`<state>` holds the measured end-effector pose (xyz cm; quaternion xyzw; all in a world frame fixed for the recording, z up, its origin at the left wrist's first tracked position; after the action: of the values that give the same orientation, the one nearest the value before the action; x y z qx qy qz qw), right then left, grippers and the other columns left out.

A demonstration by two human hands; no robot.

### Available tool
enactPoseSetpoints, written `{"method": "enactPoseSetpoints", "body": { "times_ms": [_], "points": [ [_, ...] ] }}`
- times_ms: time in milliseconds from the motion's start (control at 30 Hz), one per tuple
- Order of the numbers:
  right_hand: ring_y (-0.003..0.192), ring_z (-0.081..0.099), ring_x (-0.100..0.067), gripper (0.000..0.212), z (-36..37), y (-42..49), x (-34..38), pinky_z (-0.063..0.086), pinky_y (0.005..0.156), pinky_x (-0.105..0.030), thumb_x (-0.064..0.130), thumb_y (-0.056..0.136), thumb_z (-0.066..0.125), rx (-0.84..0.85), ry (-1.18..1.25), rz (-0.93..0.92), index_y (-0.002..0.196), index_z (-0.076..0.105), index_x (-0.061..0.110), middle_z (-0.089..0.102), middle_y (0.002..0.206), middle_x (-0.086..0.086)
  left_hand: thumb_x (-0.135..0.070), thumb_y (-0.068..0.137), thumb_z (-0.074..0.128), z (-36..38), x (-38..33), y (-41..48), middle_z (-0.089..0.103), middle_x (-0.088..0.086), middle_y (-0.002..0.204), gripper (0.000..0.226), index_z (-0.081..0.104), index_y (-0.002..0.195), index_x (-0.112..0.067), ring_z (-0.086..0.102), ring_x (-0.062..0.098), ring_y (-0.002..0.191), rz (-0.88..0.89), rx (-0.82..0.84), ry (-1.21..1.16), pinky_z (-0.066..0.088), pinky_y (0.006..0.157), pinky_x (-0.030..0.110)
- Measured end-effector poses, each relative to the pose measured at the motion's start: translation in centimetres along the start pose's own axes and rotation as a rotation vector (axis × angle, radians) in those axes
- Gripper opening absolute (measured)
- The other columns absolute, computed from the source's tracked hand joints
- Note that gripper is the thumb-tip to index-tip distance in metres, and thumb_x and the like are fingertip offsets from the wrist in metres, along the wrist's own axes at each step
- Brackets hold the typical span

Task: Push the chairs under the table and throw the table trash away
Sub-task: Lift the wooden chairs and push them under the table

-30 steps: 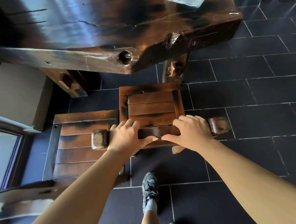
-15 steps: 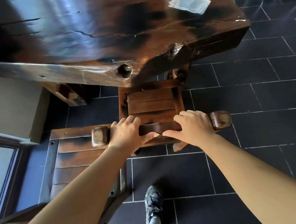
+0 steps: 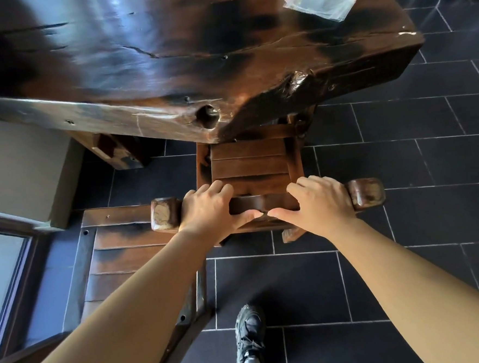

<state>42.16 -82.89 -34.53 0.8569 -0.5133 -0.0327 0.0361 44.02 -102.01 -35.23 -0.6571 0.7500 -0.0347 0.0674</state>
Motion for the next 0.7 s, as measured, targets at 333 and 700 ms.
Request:
{"method": "enactPoseSetpoints", "body": {
  "times_ms": [333,700],
  "points": [
    [0.082,0.062,-0.017,0.075,-0.1,0.0,-0.3,0.049,0.075,-0.034,0.089,0.079,0.027,0.153,0.014,0.071,0.091,0.065,0.024,0.064,0.087,0.006,-0.095,0.069,0.022,-0.3,0.2,-0.1,0.062,-0.007,0.114,0.086,0.054,0.111,-0.027,0.058,0.019,0.109,-0.058,0.046,-0.019,0.044,0.092,0.040],
    [0.124,0.057,-0.024,0.064,-5.3,-3.8,1.5,0.053,0.092,-0.039,0.063,0.091,0.055,0.314,0.226,0.254,0.143,0.045,0.027,0.055,0.141,0.001,-0.073,0.079,0.059,-5.1,-0.8,-5.8,0.057,-0.002,0.125,0.070,0.049,0.127,-0.023,0.052,0.022,0.118,-0.082,0.119,-0.238,0.046,0.097,0.040]
  ]
}}
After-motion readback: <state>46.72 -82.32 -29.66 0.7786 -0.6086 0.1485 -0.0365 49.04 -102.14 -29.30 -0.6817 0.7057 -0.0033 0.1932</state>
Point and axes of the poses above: each hand's wrist, its own y-axis towards the middle knuckle, its own z-axis out of the palm, x = y × z, the point moved 8 cm from there along y, towards the middle knuckle
